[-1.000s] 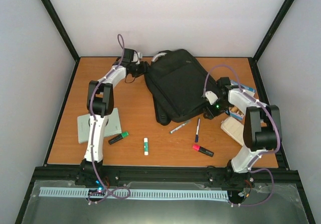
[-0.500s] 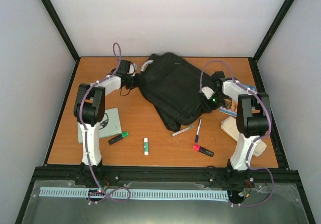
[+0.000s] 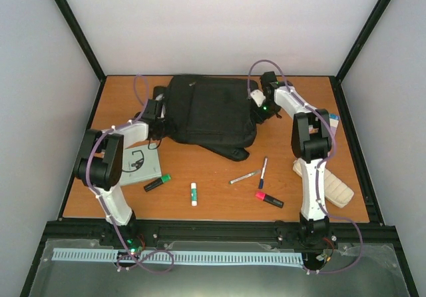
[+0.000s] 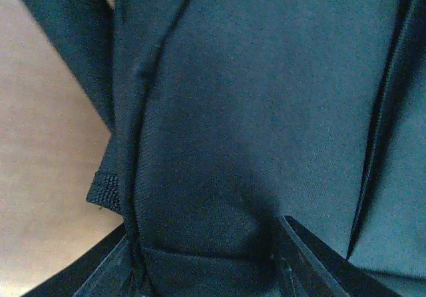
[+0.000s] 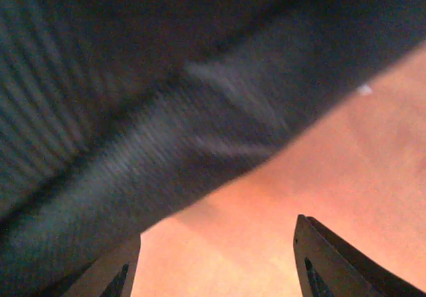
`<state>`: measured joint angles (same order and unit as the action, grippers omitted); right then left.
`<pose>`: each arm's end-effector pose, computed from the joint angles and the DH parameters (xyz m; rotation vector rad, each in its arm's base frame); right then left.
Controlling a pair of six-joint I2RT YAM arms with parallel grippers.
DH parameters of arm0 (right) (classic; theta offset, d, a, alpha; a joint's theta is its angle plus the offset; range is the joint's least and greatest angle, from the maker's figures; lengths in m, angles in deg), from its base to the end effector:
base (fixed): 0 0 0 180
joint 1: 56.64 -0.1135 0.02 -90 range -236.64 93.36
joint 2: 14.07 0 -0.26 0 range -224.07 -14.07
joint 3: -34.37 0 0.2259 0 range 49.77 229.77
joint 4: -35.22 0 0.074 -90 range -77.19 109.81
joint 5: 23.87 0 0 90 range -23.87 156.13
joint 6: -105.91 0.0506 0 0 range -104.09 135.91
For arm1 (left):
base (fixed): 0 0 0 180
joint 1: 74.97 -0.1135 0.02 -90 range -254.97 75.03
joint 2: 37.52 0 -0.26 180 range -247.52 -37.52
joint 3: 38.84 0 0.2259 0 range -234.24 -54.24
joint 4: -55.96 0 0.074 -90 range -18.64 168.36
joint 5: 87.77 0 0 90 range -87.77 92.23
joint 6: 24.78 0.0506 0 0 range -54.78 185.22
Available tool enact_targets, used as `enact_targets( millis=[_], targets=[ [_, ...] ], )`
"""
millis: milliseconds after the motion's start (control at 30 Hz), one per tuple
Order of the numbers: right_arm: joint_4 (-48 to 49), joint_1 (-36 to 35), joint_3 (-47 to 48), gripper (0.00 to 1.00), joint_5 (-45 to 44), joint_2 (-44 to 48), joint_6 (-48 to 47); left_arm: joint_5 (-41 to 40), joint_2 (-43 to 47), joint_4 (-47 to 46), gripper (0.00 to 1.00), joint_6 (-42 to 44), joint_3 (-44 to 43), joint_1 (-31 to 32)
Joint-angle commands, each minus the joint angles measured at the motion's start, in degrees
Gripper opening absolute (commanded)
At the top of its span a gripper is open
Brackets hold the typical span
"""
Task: Pack the student bag
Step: Adjust the student bag at the center of the board.
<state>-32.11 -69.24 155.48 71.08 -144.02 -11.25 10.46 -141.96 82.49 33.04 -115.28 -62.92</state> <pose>0.4284 0.1002 0.1573 -0.9971 2.7129 0.0795 0.3469 -0.0815 0.1582 -0.3923 2.5496 -0.4824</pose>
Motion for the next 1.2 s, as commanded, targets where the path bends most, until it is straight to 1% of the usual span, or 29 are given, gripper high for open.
enact_targets(
  millis=[0,67,167,233,333,400,433,533,567,667,767,800,833,867,900,1000,1033,1100,1167],
  targets=[
    [1.06,-4.83,9.69,0.67,3.91,-8.47,4.41,8.24,4.06,-1.42,0.53,-3.24,6.25,2.54],
    [0.71,-4.81,13.04,0.68,2.63,-10.93,5.49,9.90,6.27,-2.46,0.54,-3.76,10.14,2.58],
    [-0.69,-4.74,17.10,0.71,-0.65,-12.95,6.63,11.41,9.53,-0.89,0.57,-3.32,12.57,2.54],
    [-1.48,-4.34,17.47,0.73,-1.34,-11.95,6.96,10.93,12.30,1.76,0.63,-2.64,12.94,2.58],
    [-2.84,-3.16,16.43,0.79,-0.73,-7.99,7.29,8.43,17.69,6.29,0.70,-1.57,11.99,2.59],
    [-3.81,-2.21,15.04,0.86,-0.57,-4.84,7.03,6.17,20.29,9.24,0.73,-0.97,10.62,2.54],
    [-4.10,-1.84,14.08,0.88,-0.58,-3.28,6.59,5.18,21.19,10.48,0.73,-0.55,9.80,2.54],
    [-6.38,-1.41,11.26,0.89,-1.01,0.54,4.59,2.35,22.67,14.21,0.74,-0.65,7.42,2.57],
    [-7.18,-1.42,10.09,0.92,-0.89,1.88,4.10,1.92,22.68,15.84,0.75,-0.99,6.75,2.54],
    [-7.24,-1.40,2.61,0.93,2.07,7.14,2.60,0.57,21.41,20.80,0.76,-1.35,5.17,2.58],
    [-6.58,-1.38,-3.71,0.94,2.88,12.27,2.21,-1.21,20.88,22.37,0.77,-1.20,4.97,2.56],
    [-6.46,-1.37,-5.52,0.96,2.80,13.63,2.20,-1.89,20.85,22.81,0.79,-1.09,4.95,2.54],
    [-6.07,-1.44,-7.22,0.96,2.98,15.09,2.28,-2.54,20.78,23.20,0.84,-0.74,4.89,2.56],
    [-5.50,-1.42,-9.45,0.95,3.87,16.89,2.19,-3.21,20.59,23.95,0.88,-0.62,4.77,2.54],
    [-4.74,-1.68,-11.58,0.93,5.53,18.74,1.45,-3.88,20.42,25.08,0.89,-0.51,4.46,2.54],
    [-3.86,-4.43,-18.65,0.84,12.67,23.59,-2.73,-4.75,20.45,27.88,0.89,0.24,3.22,2.53],
    [-3.68,-5.81,-20.69,0.80,14.51,24.74,-3.54,-6.05,20.80,28.16,0.89,0.33,2.94,2.54],
    [-3.45,-8.56,-23.28,0.65,17.57,25.53,-4.07,-8.73,21.53,27.56,0.89,0.28,1.96,2.58],
    [-3.72,-11.39,-24.36,0.54,19.43,24.85,-3.94,-9.60,20.30,26.93,0.89,0.71,-0.21,2.10]
  ],
)
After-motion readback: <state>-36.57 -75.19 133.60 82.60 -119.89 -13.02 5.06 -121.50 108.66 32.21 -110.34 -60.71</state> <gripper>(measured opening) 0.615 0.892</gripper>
